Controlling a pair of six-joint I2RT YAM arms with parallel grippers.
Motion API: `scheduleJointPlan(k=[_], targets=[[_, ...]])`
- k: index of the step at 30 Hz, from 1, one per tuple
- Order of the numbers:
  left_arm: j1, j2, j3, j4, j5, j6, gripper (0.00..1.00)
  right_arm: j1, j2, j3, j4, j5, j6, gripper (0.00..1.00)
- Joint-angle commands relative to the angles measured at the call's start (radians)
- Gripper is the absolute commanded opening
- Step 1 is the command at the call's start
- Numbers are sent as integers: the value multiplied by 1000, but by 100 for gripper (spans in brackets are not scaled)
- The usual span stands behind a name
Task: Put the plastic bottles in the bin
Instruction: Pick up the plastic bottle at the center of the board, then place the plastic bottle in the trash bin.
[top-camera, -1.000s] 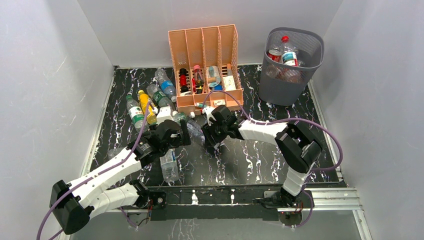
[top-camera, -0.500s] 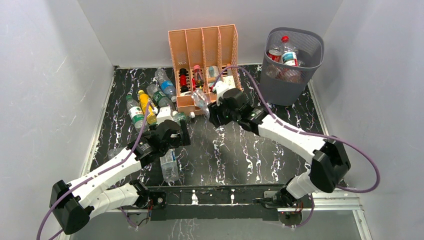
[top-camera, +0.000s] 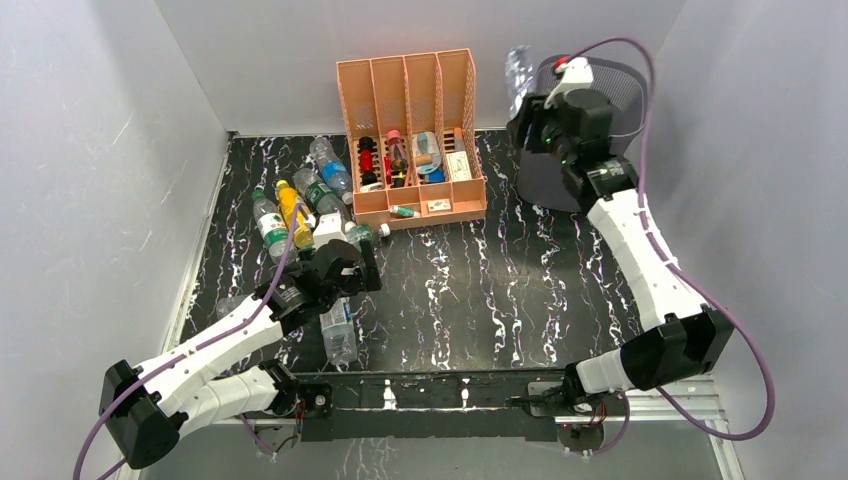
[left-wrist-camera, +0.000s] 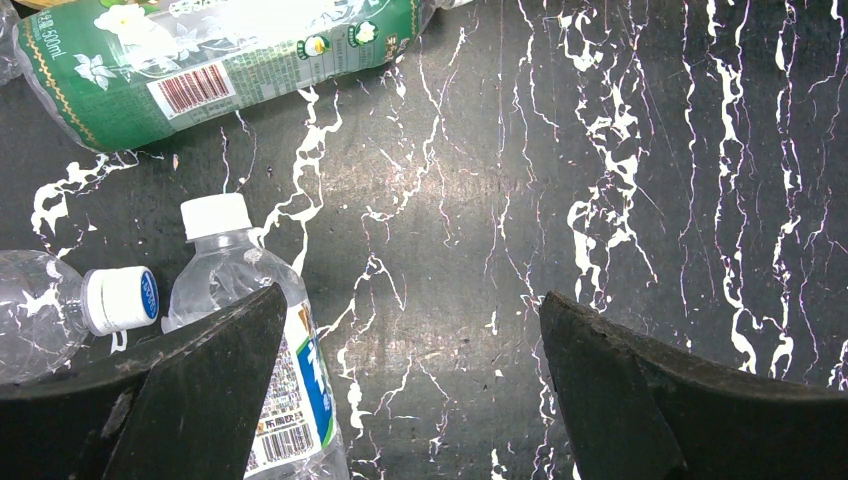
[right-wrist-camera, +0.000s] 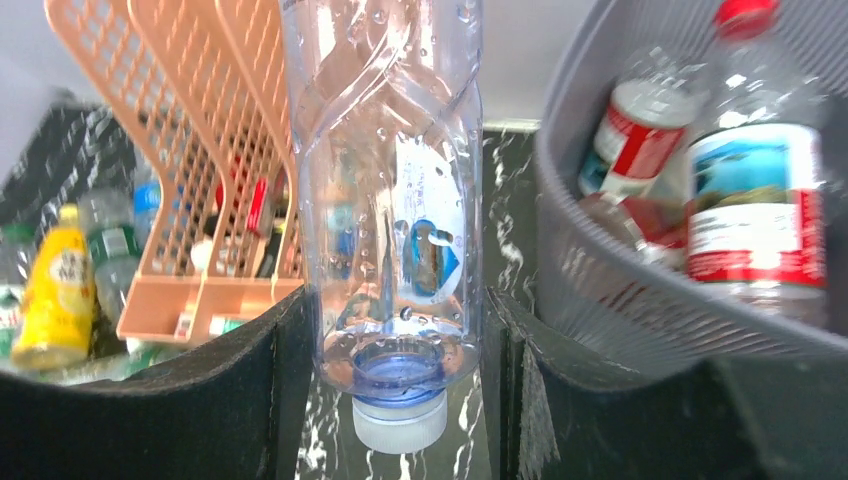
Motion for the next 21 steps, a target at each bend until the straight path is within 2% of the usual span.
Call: scheduleJointPlan(k=[1, 11, 16, 21], targets=[[4, -16, -9, -6, -8, 0, 98, -117, 14, 140, 27, -54, 60, 48], [4, -16, -4, -18, -21, 9, 98, -473, 171, 348, -13, -287, 238, 48], [4, -10, -9, -9, -23, 13, 98, -567, 229, 381, -38, -377, 290, 50], [4, 12, -1, 3, -20, 21, 98, -598, 244, 351, -27, -435, 313, 51]])
